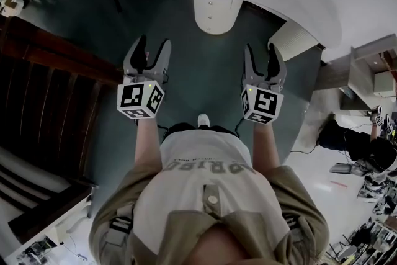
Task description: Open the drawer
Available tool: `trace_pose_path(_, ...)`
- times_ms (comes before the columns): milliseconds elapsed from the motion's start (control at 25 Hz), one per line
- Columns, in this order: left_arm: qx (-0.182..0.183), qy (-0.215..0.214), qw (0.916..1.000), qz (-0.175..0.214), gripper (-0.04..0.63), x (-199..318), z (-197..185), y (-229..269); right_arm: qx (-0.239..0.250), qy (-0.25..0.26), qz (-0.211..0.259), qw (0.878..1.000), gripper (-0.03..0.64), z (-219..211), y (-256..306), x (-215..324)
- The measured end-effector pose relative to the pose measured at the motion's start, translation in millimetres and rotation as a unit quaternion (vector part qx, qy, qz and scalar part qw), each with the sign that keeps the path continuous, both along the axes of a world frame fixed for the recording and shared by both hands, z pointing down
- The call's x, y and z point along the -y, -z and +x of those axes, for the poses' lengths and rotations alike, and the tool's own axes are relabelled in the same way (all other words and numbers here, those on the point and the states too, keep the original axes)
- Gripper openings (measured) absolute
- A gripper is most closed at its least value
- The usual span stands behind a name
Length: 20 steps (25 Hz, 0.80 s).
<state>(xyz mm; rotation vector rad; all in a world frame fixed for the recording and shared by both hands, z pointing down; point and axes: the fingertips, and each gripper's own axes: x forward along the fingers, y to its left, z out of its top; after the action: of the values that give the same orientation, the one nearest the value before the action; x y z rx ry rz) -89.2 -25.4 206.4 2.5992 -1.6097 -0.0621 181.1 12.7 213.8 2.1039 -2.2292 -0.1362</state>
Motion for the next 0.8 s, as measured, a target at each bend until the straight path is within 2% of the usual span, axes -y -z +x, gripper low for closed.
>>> trace_pose_path(320, 0.007, 0.014, 0.9996, -0.022, 0.276, 35.1, -10.2, -24.3, 0.014, 0.007, -0.020, 1.000, 0.267, -7.6, -28.2, 33.7)
trace_pose_path(560, 0.004, 0.002, 0.9996, -0.030, 0.276, 61.3, -17.7, -33.7, 0.015, 0.003, -0.028, 1.000, 0.267, -23.1, -38.8, 52.3)
trace_pose_path(800, 0.000, -0.028, 0.9993, -0.027, 0.276, 114.4, -26.7, -33.5, 0.008, -0.018, -0.033, 0.999, 0.267, -45.1, -45.4, 88.0)
